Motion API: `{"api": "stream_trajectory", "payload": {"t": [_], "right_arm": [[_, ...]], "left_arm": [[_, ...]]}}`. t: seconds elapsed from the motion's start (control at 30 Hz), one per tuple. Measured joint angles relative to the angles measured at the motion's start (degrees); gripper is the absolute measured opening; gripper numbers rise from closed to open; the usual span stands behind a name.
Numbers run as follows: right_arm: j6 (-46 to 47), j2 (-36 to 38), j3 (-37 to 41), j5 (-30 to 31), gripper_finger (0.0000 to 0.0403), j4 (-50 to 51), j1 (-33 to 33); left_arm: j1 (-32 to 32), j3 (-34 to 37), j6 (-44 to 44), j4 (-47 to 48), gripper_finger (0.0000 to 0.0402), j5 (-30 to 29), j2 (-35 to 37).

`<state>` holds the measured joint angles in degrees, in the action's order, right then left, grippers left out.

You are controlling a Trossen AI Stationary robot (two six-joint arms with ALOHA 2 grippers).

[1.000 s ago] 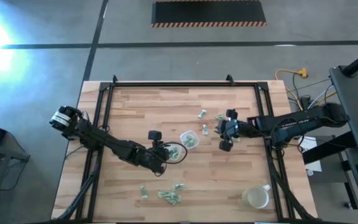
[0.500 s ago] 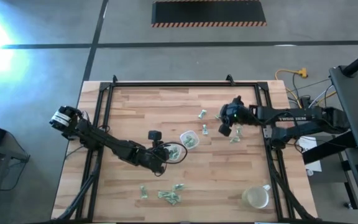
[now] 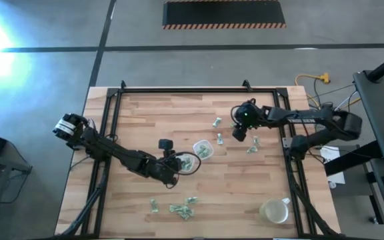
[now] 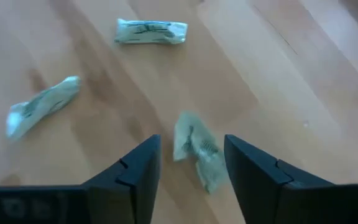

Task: Pick and place items into bin
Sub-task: Put the stevia packet into the right bin

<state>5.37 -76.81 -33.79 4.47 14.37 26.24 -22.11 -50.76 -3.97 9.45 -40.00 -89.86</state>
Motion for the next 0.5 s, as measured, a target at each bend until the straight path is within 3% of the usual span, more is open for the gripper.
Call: {"api": "stream_trajectory", "payload": {"t": [0.5], "right_arm": [[-1.0, -14.4, -7.5, 0.0, 0.0228, 2.5, 0.7]], "left_arm": [[0.0, 0.0, 0.0, 0.0, 0.0128, -0.1, 0.0]]}}
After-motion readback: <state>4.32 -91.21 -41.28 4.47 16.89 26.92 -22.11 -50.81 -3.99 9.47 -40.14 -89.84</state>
